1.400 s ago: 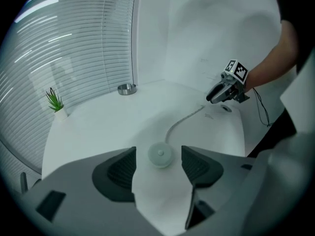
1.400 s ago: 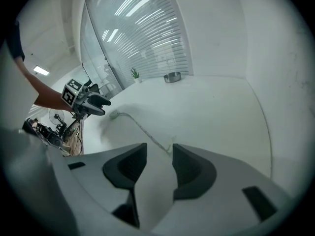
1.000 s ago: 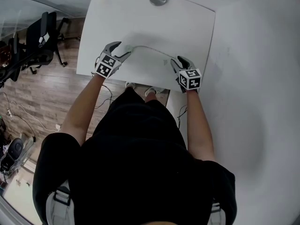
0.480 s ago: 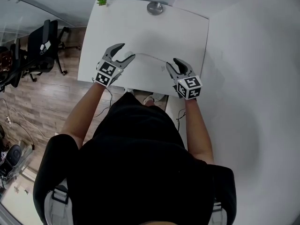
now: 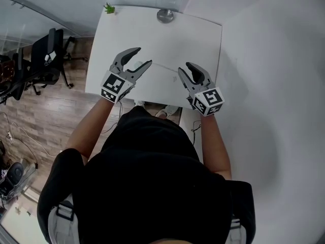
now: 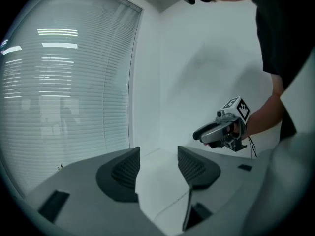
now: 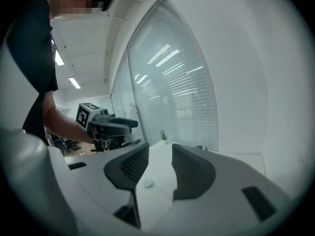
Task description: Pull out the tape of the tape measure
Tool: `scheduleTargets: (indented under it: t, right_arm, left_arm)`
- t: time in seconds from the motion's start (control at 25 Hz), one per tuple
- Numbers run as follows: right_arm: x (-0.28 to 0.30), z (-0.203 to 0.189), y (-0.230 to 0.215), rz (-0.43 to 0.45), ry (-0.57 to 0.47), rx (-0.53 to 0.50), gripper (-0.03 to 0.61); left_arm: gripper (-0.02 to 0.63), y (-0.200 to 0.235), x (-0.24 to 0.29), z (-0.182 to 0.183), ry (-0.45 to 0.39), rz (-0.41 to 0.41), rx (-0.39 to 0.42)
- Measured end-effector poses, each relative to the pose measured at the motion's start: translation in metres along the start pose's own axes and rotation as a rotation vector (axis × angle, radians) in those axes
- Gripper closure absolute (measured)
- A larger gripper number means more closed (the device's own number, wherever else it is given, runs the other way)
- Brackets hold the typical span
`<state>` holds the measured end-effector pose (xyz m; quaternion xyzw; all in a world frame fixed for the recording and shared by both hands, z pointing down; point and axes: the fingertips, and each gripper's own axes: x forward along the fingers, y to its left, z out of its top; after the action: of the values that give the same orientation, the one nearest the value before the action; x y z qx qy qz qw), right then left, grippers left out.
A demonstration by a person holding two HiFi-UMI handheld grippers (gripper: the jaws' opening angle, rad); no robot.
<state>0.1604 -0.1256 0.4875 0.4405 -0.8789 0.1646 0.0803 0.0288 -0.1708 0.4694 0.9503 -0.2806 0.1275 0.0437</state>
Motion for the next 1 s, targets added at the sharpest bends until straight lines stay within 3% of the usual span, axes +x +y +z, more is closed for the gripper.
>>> scheduleTargets:
  t: [0.32, 1.0]
  right_arm:
    - [-0.009, 0.04, 0.023, 0.039, -0.07, -0.055, 0.459]
    - [-0.02, 0.081, 0.049, 0.067, -0.174, -0.141, 0.511]
  left_arm:
    - [0.414, -0.009, -0.008, 0.035, -0.057, -0.011, 0.013]
    - [0.585, -0.032, -0.012, 0.066, -0.159, -0.053, 0.019]
